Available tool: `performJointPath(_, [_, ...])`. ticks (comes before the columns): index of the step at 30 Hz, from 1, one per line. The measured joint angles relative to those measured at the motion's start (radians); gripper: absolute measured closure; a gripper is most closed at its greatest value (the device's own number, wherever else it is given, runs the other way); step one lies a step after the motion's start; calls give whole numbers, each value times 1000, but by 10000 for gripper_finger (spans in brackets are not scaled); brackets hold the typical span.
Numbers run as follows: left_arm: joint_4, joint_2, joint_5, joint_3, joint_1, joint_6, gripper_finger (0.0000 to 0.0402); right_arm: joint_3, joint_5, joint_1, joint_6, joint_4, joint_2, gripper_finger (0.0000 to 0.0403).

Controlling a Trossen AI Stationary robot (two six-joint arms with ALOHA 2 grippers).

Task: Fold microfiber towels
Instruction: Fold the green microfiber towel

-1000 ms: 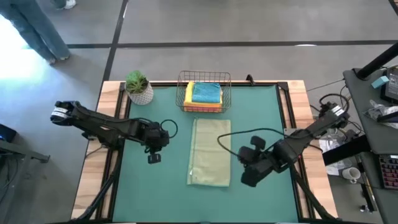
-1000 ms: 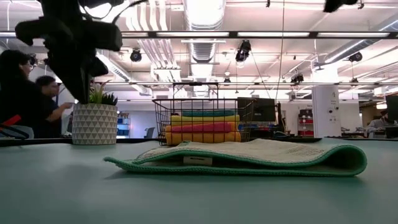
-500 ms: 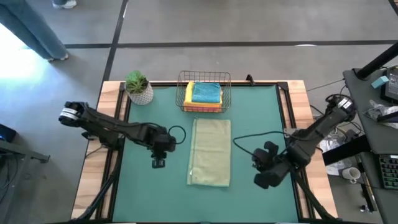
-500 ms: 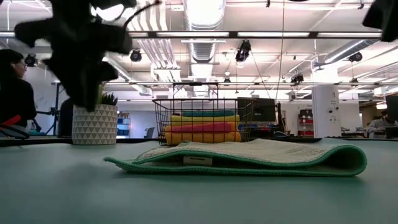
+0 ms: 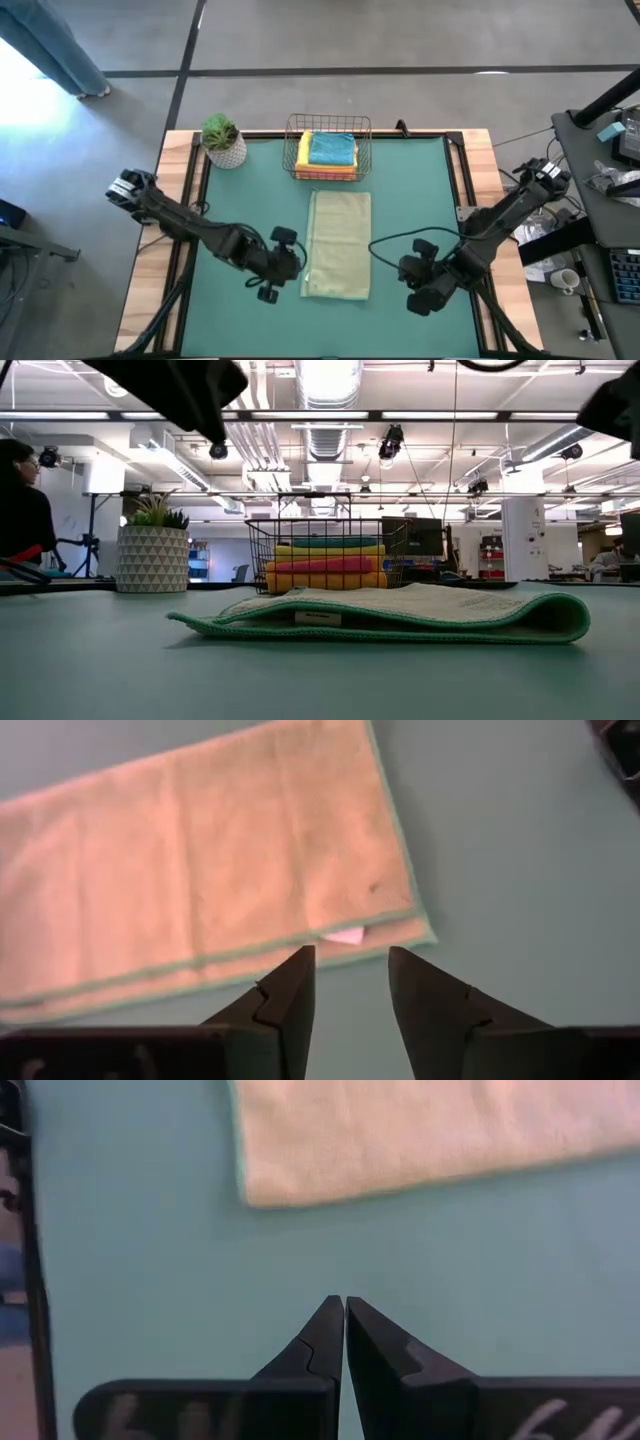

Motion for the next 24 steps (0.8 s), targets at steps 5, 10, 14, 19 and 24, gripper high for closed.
performJointPath(5, [-9,88,-34,73,-22,-2,288,43,-1,-29,-99,25,29,388])
performJointPath(10, [1,131,-33,108,-28,-3,288,74,-7,-62,-179,23,59,353])
performJointPath(14, [34,145,-32,101,-35,-5,288,92,-7,-65,-254,27,92,315])
performJointPath(19, [92,197,-23,99,-61,-4,288,103,-7,-63,-409,109,157,275])
performJointPath(24, [124,278,-9,105,-99,-6,288,131,-7,-64,-546,161,244,251])
